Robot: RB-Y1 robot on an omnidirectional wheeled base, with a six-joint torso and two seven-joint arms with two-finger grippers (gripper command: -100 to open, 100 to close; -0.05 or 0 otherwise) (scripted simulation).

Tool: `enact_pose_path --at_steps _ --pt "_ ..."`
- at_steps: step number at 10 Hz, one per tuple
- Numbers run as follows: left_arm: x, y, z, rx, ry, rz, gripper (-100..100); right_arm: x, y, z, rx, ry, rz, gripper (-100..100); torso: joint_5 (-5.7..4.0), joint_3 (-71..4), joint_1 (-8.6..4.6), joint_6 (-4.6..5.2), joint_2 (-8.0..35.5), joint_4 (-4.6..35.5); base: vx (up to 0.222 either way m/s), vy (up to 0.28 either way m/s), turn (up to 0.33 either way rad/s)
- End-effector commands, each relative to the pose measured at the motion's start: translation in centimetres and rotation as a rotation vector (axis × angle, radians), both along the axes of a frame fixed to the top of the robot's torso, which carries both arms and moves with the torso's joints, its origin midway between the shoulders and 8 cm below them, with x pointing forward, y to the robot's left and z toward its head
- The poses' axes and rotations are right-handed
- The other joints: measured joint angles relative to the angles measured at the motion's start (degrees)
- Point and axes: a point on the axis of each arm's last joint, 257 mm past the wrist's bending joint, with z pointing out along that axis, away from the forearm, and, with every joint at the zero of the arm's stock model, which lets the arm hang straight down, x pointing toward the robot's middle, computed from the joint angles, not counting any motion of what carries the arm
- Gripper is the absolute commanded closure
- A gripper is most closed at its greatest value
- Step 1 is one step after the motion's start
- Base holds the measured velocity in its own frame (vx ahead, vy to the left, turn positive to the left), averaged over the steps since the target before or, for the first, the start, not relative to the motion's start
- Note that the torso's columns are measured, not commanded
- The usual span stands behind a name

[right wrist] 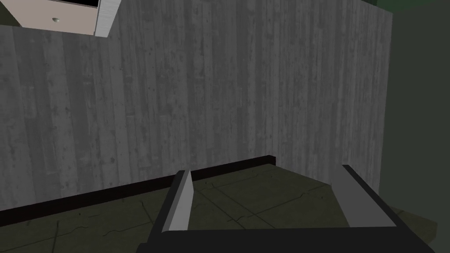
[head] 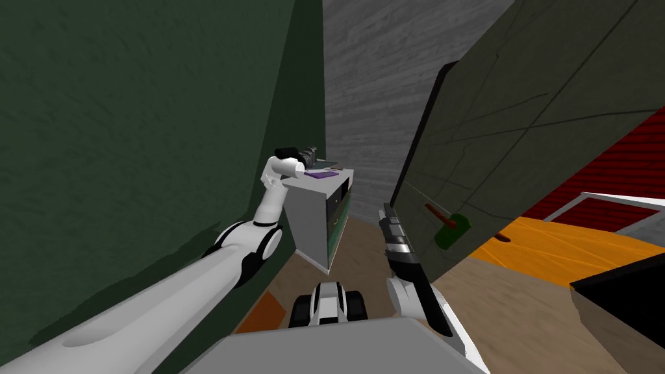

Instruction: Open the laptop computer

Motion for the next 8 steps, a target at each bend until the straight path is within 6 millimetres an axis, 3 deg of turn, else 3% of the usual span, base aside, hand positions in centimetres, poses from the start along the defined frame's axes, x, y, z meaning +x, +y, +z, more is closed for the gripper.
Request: enact_pose_path --at_steps 1,4,6,7,8 --pt "0.5 -1.6 1.2 0.0 -0.003 -0.041 -100 0.0 0.0 0.0 0.0 0.0 0.0 0 0.0 0.0 0.05 0.09 -0.1 0.0 -0.002 -0.033 0.142" --pt "0.8 -3.6 2.6 -0.005 -0.011 -0.093 -100 0.0 0.0 0.0 0.0 0.0 0.0 0 -0.01 -0.1 -0.03 0.07 -0.2 -0.1 -0.007 -0.044 0.174" --pt "0.8 -3.4 2.3 -0.004 -0.005 -0.088 -100 0.0 0.0 0.0 0.0 0.0 0.0 0 0.01 -0.1 0.01 0.05 -0.2 -0.1 -0.004 -0.023 0.041" --pt "0.8 -3.4 2.3 -0.004 -0.005 -0.088 0 0.0 0.0 0.0 0.0 0.0 0.0 0 0.03 -0.1 0.07 0.03 -0.2 -0.1 0.0 0.0 0.0" --pt "0.8 -3.4 2.3 -0.004 -0.005 -0.088 0 0.0 0.0 0.0 0.0 0.0 0.0 0 0.03 -0.1 0.07 0.02 -0.2 -0.1 0.0 0.0 0.0"
